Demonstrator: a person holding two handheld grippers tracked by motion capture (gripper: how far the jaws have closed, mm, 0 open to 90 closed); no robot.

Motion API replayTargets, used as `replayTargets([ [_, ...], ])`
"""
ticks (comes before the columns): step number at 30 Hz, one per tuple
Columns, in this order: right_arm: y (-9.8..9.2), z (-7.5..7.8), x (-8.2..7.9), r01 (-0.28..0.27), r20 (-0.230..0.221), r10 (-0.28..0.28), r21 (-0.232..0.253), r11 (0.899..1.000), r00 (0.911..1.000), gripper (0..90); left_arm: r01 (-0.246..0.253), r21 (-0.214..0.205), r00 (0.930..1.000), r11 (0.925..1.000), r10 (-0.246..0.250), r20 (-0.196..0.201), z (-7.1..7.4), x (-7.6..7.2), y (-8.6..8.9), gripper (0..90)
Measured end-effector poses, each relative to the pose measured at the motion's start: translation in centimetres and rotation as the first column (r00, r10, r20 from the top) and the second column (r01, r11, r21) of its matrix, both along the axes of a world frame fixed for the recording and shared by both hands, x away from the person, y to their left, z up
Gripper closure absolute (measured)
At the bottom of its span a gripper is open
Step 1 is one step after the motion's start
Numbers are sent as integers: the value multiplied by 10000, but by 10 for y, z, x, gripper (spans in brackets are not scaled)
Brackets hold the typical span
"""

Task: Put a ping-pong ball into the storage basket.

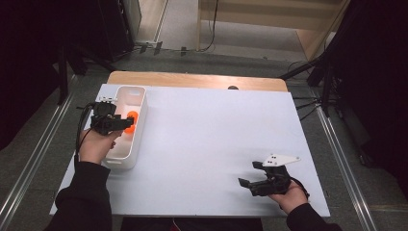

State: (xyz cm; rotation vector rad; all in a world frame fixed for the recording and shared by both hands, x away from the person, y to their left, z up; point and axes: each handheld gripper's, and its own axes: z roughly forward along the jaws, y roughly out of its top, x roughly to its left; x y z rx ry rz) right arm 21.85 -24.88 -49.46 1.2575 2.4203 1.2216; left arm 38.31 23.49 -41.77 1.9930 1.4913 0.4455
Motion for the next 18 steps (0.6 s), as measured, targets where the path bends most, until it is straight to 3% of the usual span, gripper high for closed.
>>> replayTargets([
  [3,0,0,0,-2,-1,2,0,10000,10000,113,31,-228,10000,9997,-32,-37,3,0,0,375],
  [13,0,0,0,6,-43,-6,9,10000,10000,112,374,-279,9993,9989,-372,58,17,-3,0,308],
  [18,0,0,0,-39,-46,39,-39,10000,10000,112,807,-471,9967,9956,-809,-34,25,-5,-2,277],
])
